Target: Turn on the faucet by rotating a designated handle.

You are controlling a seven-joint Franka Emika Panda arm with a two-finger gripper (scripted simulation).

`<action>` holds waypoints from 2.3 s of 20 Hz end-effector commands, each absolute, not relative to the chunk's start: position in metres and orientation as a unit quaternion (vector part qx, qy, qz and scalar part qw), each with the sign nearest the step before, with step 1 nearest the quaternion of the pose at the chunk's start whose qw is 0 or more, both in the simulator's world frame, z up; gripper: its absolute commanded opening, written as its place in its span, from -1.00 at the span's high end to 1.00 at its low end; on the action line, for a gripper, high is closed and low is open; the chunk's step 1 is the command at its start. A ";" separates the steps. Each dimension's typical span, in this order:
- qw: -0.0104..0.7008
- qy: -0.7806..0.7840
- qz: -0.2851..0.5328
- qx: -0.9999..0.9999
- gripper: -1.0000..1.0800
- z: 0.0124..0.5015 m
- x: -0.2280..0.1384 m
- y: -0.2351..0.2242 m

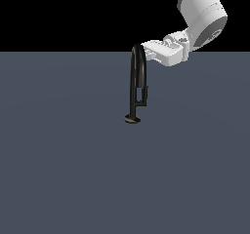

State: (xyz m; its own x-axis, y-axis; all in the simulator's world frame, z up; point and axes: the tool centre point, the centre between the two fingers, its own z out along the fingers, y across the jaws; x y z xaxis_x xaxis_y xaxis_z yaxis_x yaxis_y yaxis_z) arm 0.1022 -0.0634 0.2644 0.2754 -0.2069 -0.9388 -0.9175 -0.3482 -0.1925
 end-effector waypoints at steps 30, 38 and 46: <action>0.477 0.498 0.521 -0.502 1.00 0.143 0.122 -0.077; 0.477 0.498 0.521 -0.502 1.00 0.147 0.112 -0.077; 0.478 0.498 0.521 -0.502 1.00 0.152 0.100 -0.078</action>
